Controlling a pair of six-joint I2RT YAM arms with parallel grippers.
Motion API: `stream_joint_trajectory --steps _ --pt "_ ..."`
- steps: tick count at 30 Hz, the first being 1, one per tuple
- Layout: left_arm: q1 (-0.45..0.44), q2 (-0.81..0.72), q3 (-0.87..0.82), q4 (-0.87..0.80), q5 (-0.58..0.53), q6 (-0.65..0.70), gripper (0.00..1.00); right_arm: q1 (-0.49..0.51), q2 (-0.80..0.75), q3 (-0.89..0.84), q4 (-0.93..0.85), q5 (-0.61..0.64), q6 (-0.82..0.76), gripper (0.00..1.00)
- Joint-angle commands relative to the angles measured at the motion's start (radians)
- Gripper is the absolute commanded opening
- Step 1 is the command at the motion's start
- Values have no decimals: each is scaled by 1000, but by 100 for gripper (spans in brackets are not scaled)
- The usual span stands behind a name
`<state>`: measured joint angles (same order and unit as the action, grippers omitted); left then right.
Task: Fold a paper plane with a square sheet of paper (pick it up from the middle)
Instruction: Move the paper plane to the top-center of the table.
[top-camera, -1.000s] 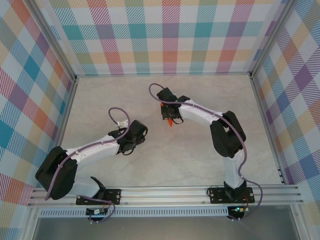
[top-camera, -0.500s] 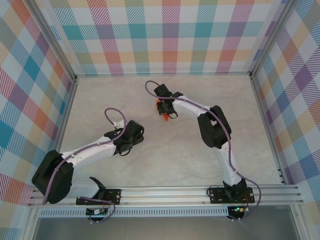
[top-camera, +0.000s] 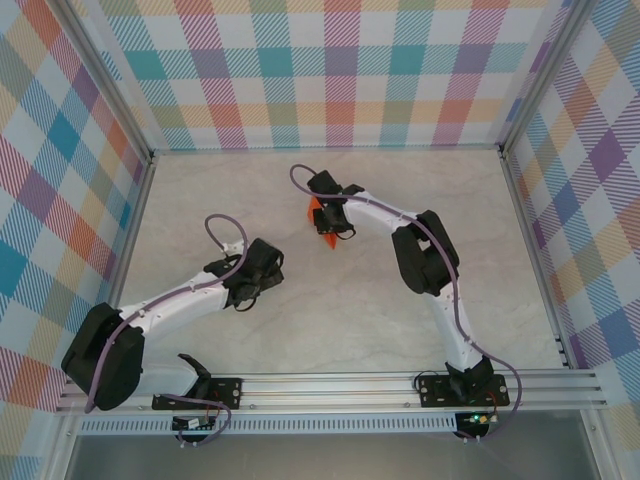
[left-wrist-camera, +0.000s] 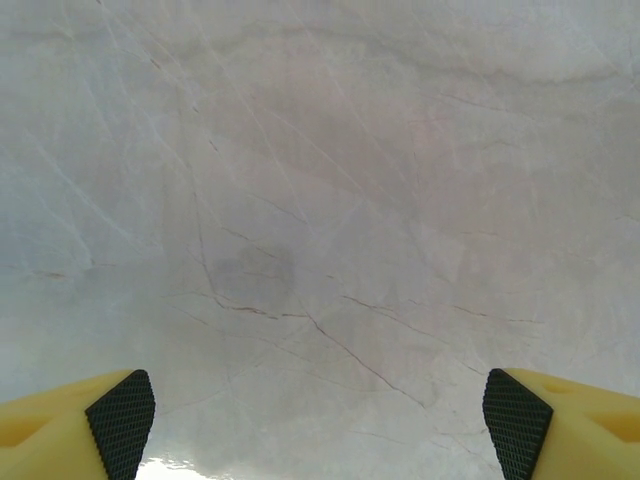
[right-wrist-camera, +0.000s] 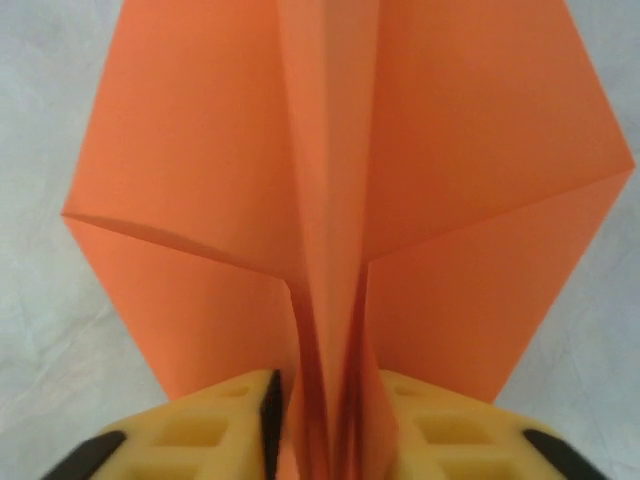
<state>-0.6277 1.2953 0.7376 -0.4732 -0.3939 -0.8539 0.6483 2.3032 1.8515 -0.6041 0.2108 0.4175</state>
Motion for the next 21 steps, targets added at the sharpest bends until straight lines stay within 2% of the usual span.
stream_joint_trajectory --steps 1,4,7,9,10,14,21 --pt "30 -50 54 -55 -45 55 89 -5 -185 -24 -16 -30 5 40" --pt "63 -84 74 -62 -61 107 89 -6 -315 -129 24 -7 -3 52" --pt "107 -118 83 -55 -65 167 92 -11 -448 -236 46 71 -5 64" --pt "137 -140 86 -49 -75 207 97 -25 -537 -323 76 121 -4 71" --pt "153 -153 85 -41 -84 231 100 -36 -586 -373 95 150 -7 76" --pt "223 -211 45 26 -109 324 100 -90 -777 -581 176 256 -38 100" --pt "348 -294 -85 186 -211 440 100 -236 -1001 -881 290 394 -98 100"
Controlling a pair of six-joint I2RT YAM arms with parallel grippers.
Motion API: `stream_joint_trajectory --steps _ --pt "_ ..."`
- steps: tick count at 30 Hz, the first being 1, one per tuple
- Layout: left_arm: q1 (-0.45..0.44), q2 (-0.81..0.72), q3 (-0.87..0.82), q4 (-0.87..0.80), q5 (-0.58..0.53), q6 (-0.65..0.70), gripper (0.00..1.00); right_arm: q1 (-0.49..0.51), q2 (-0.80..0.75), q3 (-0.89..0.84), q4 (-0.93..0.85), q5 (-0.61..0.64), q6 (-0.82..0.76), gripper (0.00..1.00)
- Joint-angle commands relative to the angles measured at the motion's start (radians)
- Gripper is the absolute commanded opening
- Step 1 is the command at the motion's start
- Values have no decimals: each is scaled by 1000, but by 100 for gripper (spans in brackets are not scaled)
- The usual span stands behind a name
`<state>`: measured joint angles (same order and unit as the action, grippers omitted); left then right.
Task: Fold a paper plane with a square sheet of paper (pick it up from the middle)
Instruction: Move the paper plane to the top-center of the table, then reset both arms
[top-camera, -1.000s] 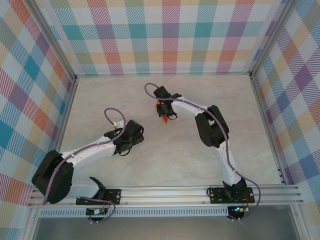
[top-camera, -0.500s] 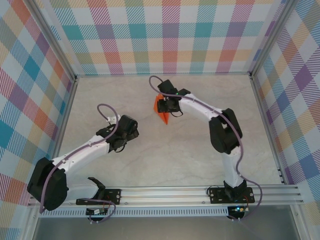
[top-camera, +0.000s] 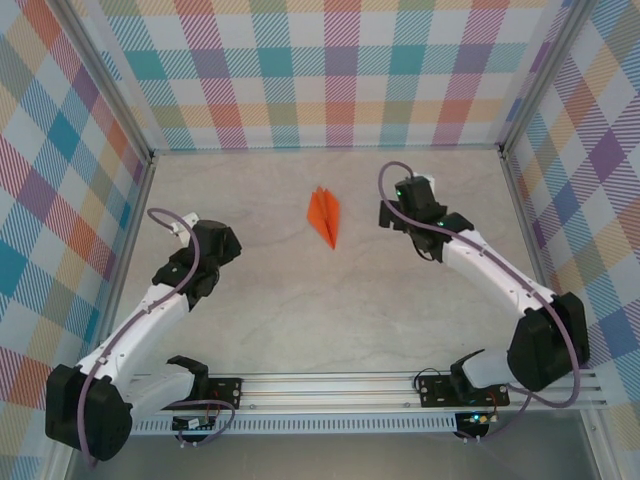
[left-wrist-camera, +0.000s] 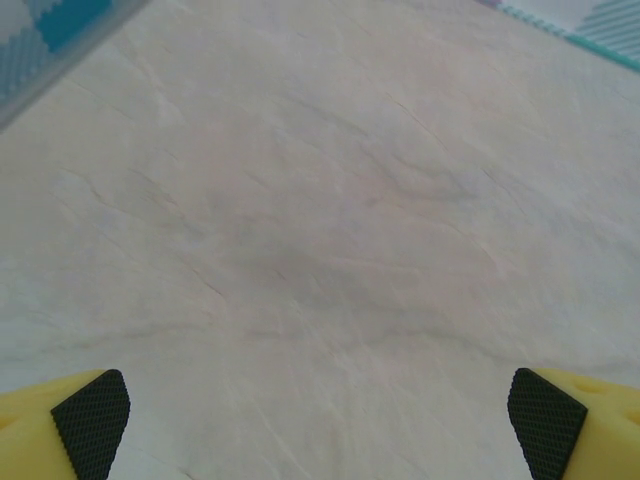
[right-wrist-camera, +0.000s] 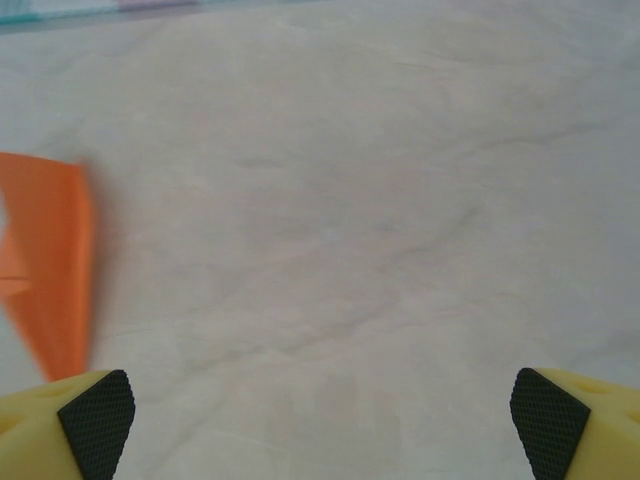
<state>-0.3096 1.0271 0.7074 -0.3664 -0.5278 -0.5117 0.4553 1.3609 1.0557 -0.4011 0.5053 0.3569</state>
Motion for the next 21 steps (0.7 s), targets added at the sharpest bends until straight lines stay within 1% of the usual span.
stream_joint_trajectory --steps 1,5,8,9,11,13,15,17,21 --pt "42 -38 -80 144 -97 127 100 -68 -84 -142 122 106 -45 100" --pt "91 -47 -162 267 -86 250 100 -151 -152 -321 278 105 -76 100" --pt "117 -25 -211 396 -32 325 100 -219 -159 -404 365 77 -93 100" --pt "125 -14 -237 455 -3 354 100 -236 -155 -432 408 60 -124 100" --pt "139 13 -296 597 67 413 100 -254 -159 -518 550 35 -202 100" --pt "146 29 -340 709 135 453 100 -288 -161 -554 600 -21 -210 100" --pt "150 43 -381 805 191 479 100 -310 -154 -571 636 -48 -217 100" --pt "157 63 -420 904 248 506 100 -324 -141 -598 722 -84 -237 100" --pt "181 121 -466 1043 336 516 100 -343 -96 -636 864 -164 -267 100"
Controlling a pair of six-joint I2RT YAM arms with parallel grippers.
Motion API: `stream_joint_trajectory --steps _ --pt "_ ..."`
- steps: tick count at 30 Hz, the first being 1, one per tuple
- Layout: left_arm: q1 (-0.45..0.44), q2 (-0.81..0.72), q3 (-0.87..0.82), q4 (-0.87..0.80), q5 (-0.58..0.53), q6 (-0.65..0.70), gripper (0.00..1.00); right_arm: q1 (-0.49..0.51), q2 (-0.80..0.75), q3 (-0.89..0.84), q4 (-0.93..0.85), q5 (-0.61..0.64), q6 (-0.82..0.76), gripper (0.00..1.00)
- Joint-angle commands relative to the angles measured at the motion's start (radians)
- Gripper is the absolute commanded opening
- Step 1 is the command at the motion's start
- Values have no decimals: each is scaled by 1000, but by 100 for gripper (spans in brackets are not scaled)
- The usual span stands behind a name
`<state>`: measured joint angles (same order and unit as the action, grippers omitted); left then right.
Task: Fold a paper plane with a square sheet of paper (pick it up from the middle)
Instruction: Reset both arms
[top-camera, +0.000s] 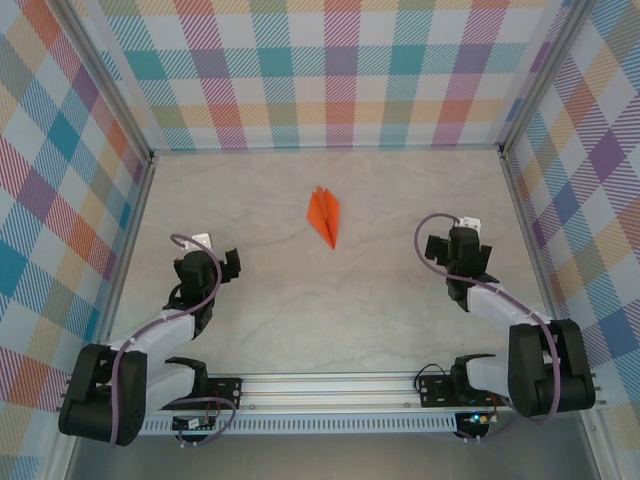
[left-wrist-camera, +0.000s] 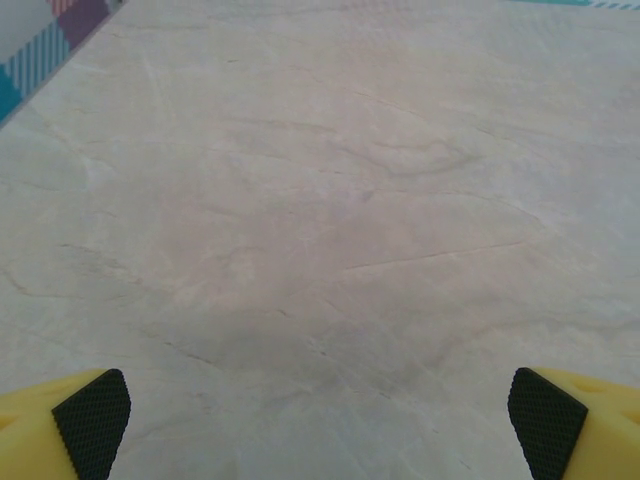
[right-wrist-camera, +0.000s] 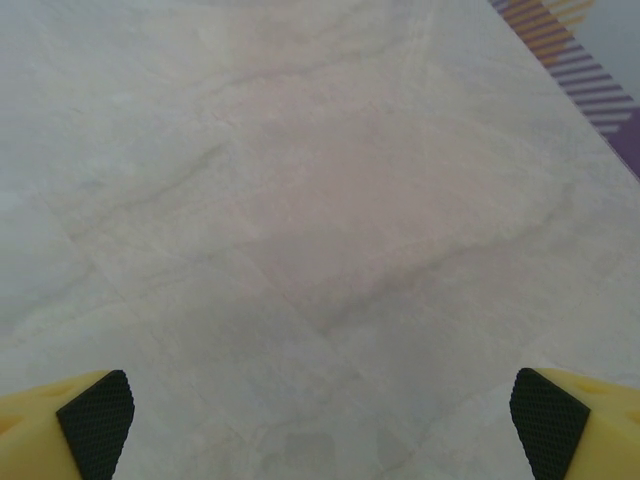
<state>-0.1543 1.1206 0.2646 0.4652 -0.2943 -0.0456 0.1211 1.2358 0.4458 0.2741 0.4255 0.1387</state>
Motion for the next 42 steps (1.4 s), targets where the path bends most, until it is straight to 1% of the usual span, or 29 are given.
stream_joint_trajectory --steps 1,2,3,5,9,12,15,18,20,21,25,30,31,33,42 --pt "33 50 -31 252 123 51 100 -12 50 -33 226 -102 -59 100" --pt "38 72 -34 289 143 55 100 -15 69 -40 270 -119 -73 100" --pt "42 86 -31 306 159 55 100 -15 74 -37 275 -136 -77 100" --pt "55 130 -32 368 185 68 100 -20 91 -69 400 -181 -92 100" --pt "76 221 -4 433 234 79 100 -26 117 -60 424 -222 -128 100" --pt "89 306 13 485 239 79 100 -37 165 -74 507 -241 -136 100" --pt "94 359 39 487 236 71 100 -56 224 -63 539 -269 -127 100" --pt "94 405 68 478 197 59 100 -64 280 -58 575 -283 -120 100" --pt "93 446 86 484 181 51 100 -70 291 -57 583 -289 -120 100" --pt "94 436 99 440 186 52 100 -73 291 -56 582 -290 -119 100" --pt "92 446 136 380 155 46 100 -79 291 -49 570 -296 -109 100" --pt "87 442 136 381 146 50 100 -81 292 -48 567 -297 -108 100" --pt "85 446 145 371 161 58 100 -81 292 -48 567 -298 -108 100" --pt "85 446 161 336 230 85 100 -82 292 -48 567 -298 -108 100" --pt "87 448 166 329 234 84 100 -83 292 -47 566 -298 -108 100"
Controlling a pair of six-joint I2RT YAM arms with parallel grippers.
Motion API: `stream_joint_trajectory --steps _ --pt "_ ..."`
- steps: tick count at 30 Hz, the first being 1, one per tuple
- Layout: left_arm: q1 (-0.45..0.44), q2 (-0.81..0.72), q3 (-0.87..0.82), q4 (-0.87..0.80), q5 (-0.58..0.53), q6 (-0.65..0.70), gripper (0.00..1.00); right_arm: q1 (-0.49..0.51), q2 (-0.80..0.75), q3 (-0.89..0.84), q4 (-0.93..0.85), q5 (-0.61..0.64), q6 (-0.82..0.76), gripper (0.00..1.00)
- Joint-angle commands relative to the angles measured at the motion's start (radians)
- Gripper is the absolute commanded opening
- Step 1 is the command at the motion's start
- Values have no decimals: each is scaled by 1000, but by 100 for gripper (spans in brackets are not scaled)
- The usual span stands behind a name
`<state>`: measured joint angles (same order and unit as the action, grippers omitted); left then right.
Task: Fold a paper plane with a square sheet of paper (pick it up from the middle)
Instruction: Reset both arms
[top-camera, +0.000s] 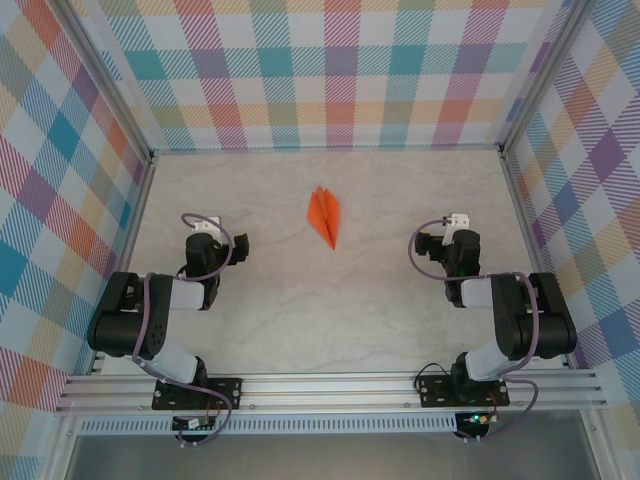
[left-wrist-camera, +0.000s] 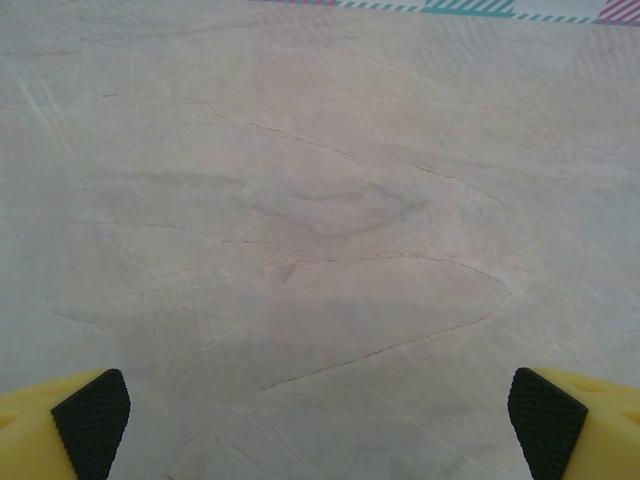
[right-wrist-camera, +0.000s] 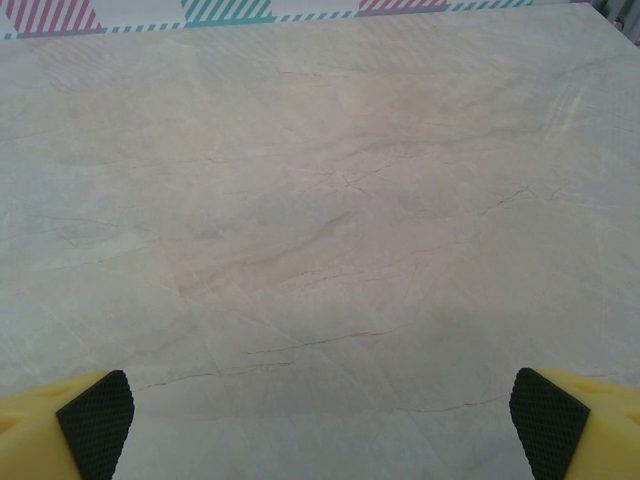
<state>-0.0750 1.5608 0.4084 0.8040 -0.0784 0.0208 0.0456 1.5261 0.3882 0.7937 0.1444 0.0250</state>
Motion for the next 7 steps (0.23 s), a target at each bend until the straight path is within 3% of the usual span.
stream_joint_trajectory --steps 1,7 --pt "7 8 24 -12 19 16 100 -8 2 11 46 -16 6 100" --pt "11 8 23 -9 25 15 100 -8 2 9 48 -18 6 100"
